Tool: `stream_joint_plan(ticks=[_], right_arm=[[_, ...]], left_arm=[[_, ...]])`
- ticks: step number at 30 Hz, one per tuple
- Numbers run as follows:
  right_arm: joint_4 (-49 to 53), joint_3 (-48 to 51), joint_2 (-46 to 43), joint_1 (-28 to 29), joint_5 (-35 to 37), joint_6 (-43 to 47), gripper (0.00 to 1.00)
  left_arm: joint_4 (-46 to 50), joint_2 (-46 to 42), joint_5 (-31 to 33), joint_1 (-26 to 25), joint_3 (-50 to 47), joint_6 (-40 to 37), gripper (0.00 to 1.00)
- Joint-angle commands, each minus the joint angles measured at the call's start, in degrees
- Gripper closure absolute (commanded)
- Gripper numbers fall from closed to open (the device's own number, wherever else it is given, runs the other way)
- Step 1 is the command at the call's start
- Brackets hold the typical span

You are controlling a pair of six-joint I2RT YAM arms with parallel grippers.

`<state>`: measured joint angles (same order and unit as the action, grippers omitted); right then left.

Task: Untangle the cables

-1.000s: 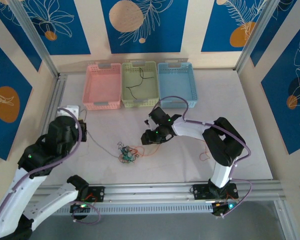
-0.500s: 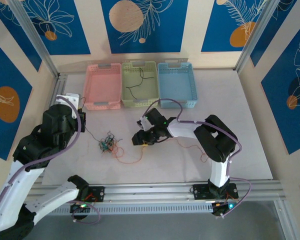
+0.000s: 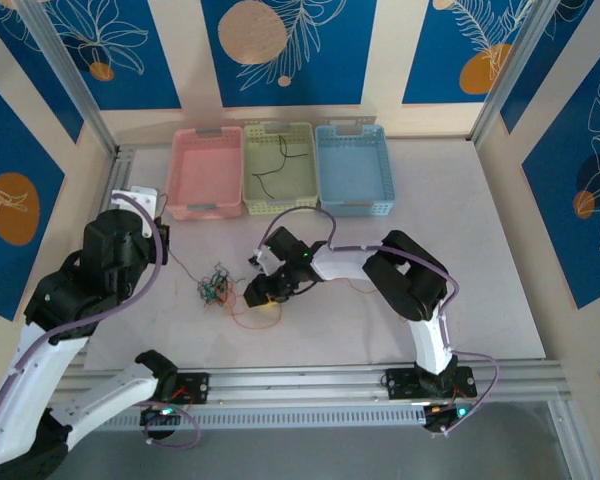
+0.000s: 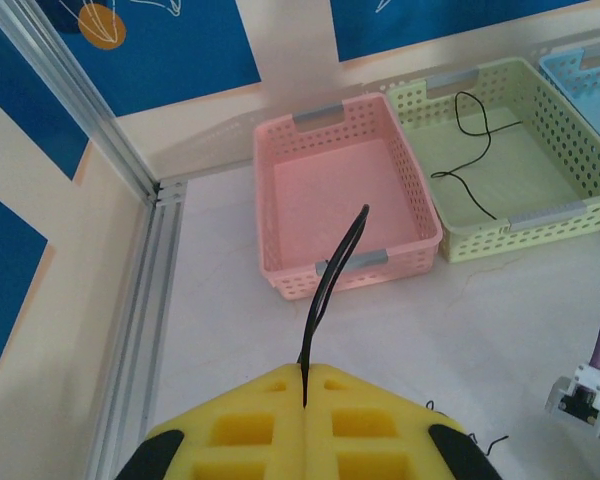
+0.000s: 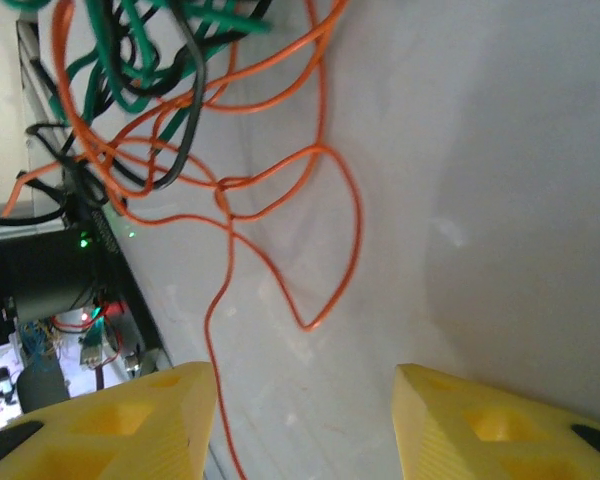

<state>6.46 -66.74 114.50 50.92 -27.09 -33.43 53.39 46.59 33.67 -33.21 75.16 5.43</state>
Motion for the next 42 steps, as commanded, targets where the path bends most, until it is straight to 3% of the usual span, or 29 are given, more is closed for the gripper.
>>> stream_joint_plan(ticks=[1, 13, 21, 23, 25, 29, 34, 37, 42], right_arm=[[1.5, -0.7, 1.5, 1.2, -5.0, 0.8, 0.49], [5.9, -4.1, 4.0, 7.5, -5.6, 3.0, 0.53], [3.6, -1.5, 1.8, 5.8, -4.6, 1.8, 0.93], [2.6, 0.3, -0.1, 4.9, -3.5, 1.5, 1.00], [-0.4, 3.4, -3.1, 3.1, -3.0, 0.3, 1.00], [-5.5, 12.4, -11.8, -3.9, 0.0, -3.6, 1.00], [-18.0, 28.9, -24.6, -21.5, 0.1, -14.6, 1.00], [-18.2, 35.3, -31.5, -31.7, 3.0, -17.9, 1.00], [-13.4, 40.8, -40.5, -42.7, 8.8, -19.8, 1.00]], left_arm=[[0.0, -0.6, 1.5, 0.8, -0.1, -0.8, 1.00], [-0.2, -2.0, 2.0, 0.8, -2.9, 0.0, 1.00], [0.1, -2.2, 2.3, 0.9, -3.2, 0.3, 1.00], [0.3, -2.2, 2.6, 0.9, -3.3, 0.3, 1.00], [0.5, -2.4, 2.9, 0.9, -3.4, 0.1, 1.00], [1.7, -3.1, 4.5, 1.0, -3.9, -0.2, 1.00], [3.5, -4.7, 6.1, 1.2, -5.0, -0.5, 1.00], [4.5, -5.7, 6.5, 1.4, -5.9, -0.1, 1.00], [5.2, -7.2, 7.5, 1.5, -7.5, 0.8, 1.00]])
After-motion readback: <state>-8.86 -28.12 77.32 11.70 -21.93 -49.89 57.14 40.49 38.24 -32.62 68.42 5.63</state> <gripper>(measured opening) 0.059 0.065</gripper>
